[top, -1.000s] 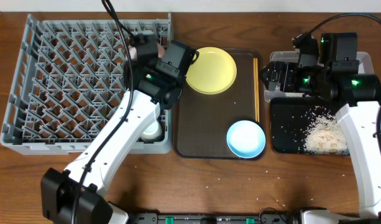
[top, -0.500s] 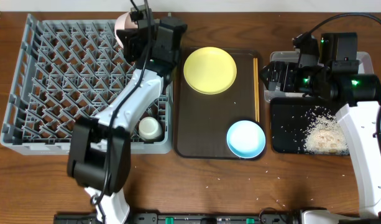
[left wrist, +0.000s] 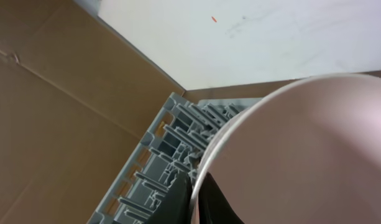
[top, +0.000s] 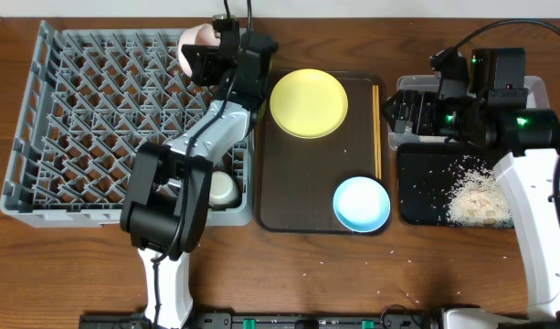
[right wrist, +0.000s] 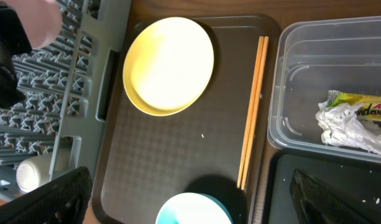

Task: Sort waste into correct bins and load items into the dishwasher
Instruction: 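Lift the pink bowl and carry it to the back of the rack, then lower the pink bowl upright into the rack slots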

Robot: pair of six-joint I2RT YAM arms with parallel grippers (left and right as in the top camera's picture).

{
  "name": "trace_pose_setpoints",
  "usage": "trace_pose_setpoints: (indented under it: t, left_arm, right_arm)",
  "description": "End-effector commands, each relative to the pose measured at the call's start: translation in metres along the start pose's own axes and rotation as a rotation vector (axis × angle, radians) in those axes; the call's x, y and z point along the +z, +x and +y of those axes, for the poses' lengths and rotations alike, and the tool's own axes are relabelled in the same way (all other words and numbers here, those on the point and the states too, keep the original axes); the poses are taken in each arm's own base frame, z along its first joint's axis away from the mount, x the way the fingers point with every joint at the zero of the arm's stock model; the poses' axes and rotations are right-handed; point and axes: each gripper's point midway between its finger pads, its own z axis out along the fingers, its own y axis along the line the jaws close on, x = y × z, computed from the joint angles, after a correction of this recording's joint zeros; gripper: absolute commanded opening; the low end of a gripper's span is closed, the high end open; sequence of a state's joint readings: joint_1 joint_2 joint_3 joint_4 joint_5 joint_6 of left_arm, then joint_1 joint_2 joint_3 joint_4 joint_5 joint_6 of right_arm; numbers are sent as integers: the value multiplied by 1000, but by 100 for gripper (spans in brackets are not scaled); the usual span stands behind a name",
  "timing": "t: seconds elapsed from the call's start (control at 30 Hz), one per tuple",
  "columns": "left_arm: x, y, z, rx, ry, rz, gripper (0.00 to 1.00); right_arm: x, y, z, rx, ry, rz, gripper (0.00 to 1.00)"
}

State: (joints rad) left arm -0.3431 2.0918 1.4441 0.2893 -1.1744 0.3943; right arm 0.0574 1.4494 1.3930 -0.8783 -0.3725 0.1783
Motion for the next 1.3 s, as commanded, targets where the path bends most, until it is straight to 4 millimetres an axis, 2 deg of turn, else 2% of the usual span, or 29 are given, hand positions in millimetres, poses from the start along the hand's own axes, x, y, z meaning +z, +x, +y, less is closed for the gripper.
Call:
trace_pose_setpoints:
  t: [0.0, 0.27, 0.9, 1.03, 1.27]
  left_arm:
    - [1, -2, 10, -14, -50, 7, 7]
    - [3, 6, 7, -7, -46, 13, 8]
    - [3, 9, 4, -8, -39, 18, 7]
    - [3, 15, -2, 13, -36, 23, 8]
    - [-4, 26, -26, 67, -13, 21, 7]
  right_arm:
    - [0, -1, 1, -5, -2, 0, 99]
    - [0, -1, 1, -5, -2, 0, 99]
    - [0, -1, 1, -5, -2, 0, 99]
    - [0, -1, 1, -5, -2, 0, 99]
    - [0, -1, 1, -5, -2, 0, 99]
